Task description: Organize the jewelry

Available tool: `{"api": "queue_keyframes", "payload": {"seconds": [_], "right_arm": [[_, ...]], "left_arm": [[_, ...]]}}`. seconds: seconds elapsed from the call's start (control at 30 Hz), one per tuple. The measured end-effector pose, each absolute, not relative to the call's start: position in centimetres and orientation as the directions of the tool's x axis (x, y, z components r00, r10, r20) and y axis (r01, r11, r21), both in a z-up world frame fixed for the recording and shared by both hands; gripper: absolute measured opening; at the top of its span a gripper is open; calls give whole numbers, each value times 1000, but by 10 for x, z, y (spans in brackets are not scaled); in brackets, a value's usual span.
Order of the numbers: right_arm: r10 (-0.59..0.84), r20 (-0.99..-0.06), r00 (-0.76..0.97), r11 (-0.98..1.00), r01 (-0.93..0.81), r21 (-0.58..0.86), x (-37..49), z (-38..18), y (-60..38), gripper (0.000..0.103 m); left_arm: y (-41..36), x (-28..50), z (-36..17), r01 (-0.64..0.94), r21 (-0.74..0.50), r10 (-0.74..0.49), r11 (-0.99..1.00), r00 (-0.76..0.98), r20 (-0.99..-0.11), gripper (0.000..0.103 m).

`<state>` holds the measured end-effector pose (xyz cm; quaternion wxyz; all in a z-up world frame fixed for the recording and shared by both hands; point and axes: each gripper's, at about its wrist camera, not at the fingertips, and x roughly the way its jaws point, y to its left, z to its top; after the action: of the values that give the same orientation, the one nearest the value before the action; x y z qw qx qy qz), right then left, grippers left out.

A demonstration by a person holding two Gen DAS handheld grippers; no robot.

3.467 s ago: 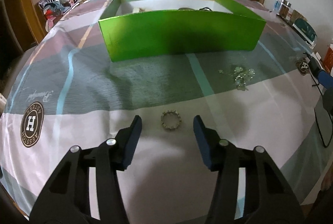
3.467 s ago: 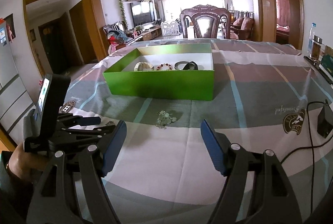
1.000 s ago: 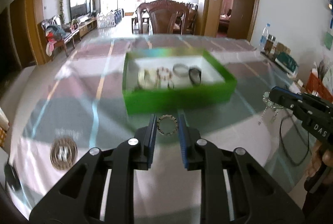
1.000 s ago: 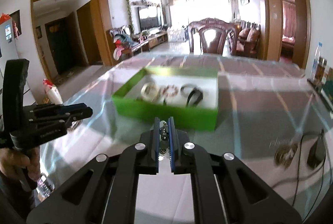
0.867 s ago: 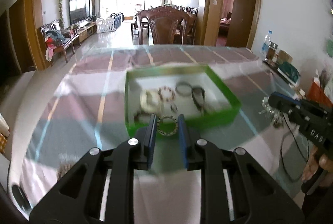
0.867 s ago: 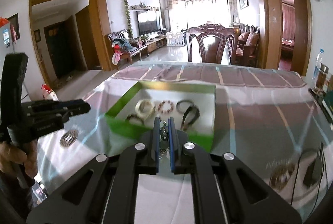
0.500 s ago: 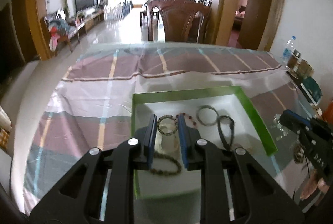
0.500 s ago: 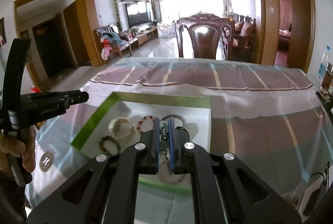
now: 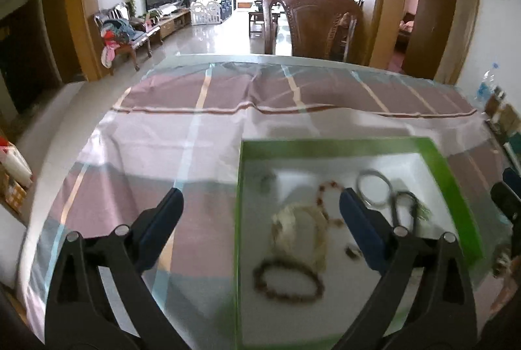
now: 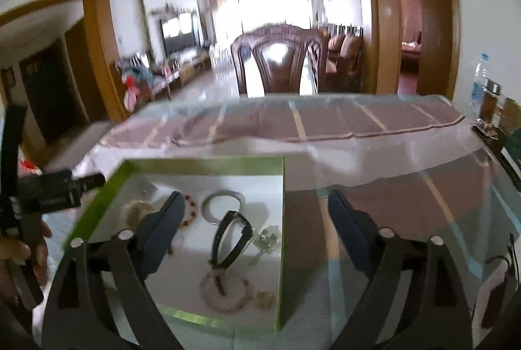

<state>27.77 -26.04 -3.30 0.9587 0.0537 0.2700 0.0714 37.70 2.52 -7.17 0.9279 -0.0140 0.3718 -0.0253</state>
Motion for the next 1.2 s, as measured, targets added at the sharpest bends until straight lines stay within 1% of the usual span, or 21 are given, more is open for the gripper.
{"api": "queue_keyframes", "payload": {"seconds": [0.03,0.1,0.17,0.27,0.4,0.47,0.5,0.63,0.8,0.97,1.2], "right_arm": [[185,-478,859,978,-114,174,260,-26,-265,99],[193,-434,880,973,-115,201,229,-15,-271,100],[197,-408,891,974,-132,184,192,-8,-271,100],[170,-437,883,982,-117,145,157,-8,-264,100],[131,-542,830,991,-87,107,121,-24,-245,100],[145,-559,817,989,-108,98,108,-30,-237,100],[141,-560,817,990,-107,94,101,-33,-234,100],[137,-559,818,990,-102,94,80,-41,-225,100],[133,-555,821,991,-96,95,70,-42,-220,100],[129,-539,833,991,-88,101,66,-37,-221,100],[129,-539,833,991,-88,101,65,-35,-221,100]], "left_arm": [[28,362,-66,42,-59,-71,997,732,-677,99],[32,322,-53,54,-69,-85,996,769,-633,99],[32,281,-45,76,-73,-105,994,799,-591,99],[23,220,-44,110,-44,-114,993,804,-583,99],[8,165,-51,117,18,-85,993,812,-577,99],[0,142,-54,90,34,-54,995,815,-576,99],[-2,133,-55,95,25,-64,995,817,-573,99],[-11,108,-57,114,-27,-110,993,824,-556,99],[-15,98,-56,116,-11,-102,993,822,-560,99],[-11,95,-52,109,-22,-102,994,823,-558,99],[-4,95,-51,91,-30,-92,995,826,-556,99]]}}
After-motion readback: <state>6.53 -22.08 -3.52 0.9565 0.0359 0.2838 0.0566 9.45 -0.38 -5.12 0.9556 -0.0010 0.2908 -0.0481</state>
